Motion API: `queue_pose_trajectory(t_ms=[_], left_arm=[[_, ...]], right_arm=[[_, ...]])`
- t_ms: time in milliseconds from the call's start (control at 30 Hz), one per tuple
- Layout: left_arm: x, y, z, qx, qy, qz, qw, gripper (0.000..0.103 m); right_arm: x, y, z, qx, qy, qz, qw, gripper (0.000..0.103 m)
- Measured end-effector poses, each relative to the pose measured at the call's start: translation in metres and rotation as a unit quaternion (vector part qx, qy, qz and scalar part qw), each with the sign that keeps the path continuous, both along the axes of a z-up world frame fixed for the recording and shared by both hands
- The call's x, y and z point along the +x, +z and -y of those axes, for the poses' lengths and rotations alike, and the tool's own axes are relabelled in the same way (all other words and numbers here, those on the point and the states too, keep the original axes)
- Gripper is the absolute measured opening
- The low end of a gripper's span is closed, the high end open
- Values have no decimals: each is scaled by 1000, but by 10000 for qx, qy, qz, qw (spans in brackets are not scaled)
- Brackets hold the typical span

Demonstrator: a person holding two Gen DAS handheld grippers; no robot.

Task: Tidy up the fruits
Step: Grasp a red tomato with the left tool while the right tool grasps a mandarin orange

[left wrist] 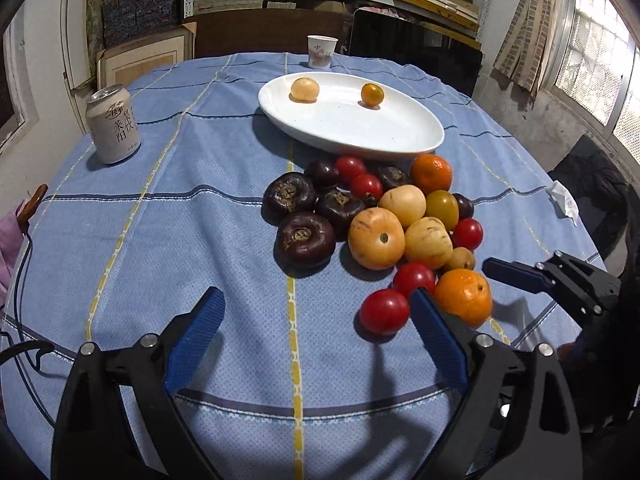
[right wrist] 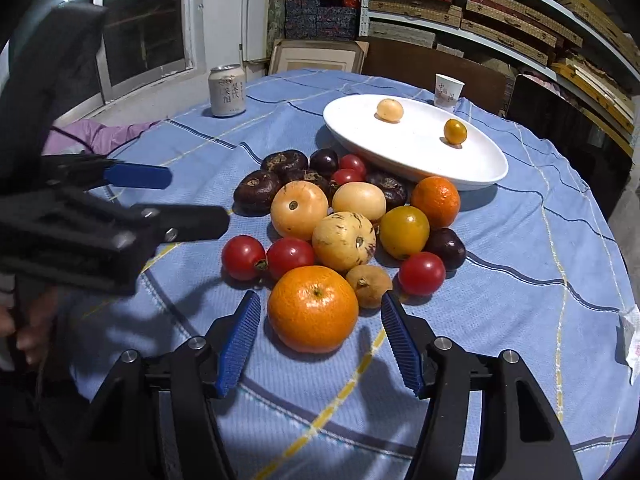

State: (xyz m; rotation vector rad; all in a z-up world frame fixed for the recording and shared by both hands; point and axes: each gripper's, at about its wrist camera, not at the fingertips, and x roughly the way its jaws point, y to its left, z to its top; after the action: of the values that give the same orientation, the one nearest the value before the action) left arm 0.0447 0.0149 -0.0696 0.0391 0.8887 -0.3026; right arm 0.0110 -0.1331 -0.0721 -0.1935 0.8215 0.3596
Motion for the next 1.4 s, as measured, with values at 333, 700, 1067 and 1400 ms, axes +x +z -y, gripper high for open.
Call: queue_pose_trajectory(t_ms=[333, 700, 1067, 1400], left_arm=[[-2, -8, 17, 260, -216, -73, 9994, 91], [-2, -24, 47, 907, -454, -67, 9948, 74], [6, -29, 51, 766, -541, -173, 9954, 51], [3, -28, 52, 458, -728, -141, 9962, 30]], right_arm=[[-5, -5, 12, -121, -171, 103, 9997, 47], [-13, -8, 45, -64, -342, 222, 9991, 47], [-9, -9, 51, 209, -322, 130, 9992, 48], [-8, -9, 51, 232, -335, 125, 9991, 48]])
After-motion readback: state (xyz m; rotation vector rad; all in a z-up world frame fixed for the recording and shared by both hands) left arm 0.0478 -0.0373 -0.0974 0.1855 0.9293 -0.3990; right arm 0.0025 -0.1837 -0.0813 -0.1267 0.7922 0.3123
